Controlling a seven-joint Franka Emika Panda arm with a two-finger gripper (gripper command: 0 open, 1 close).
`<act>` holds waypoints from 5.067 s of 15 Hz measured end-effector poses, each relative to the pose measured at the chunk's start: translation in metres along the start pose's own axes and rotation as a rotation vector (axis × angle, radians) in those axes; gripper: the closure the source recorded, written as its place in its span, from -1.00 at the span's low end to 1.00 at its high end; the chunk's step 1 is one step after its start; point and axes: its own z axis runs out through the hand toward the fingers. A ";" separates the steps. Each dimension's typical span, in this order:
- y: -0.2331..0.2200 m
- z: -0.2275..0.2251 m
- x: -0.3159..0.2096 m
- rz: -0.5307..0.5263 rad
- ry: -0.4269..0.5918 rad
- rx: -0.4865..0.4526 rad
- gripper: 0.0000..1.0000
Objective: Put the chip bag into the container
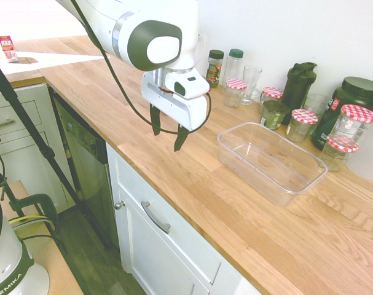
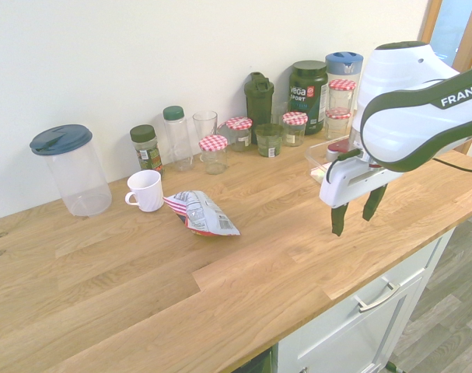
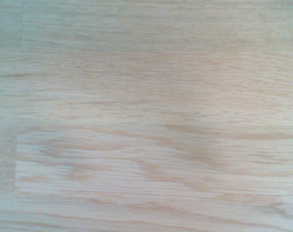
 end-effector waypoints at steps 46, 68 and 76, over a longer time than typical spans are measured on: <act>-0.354 0.049 -0.125 -0.149 0.620 -0.297 1.00; 0.006 -0.142 0.162 0.125 0.391 0.039 1.00; 0.011 -0.051 0.200 0.111 0.272 -0.016 -1.00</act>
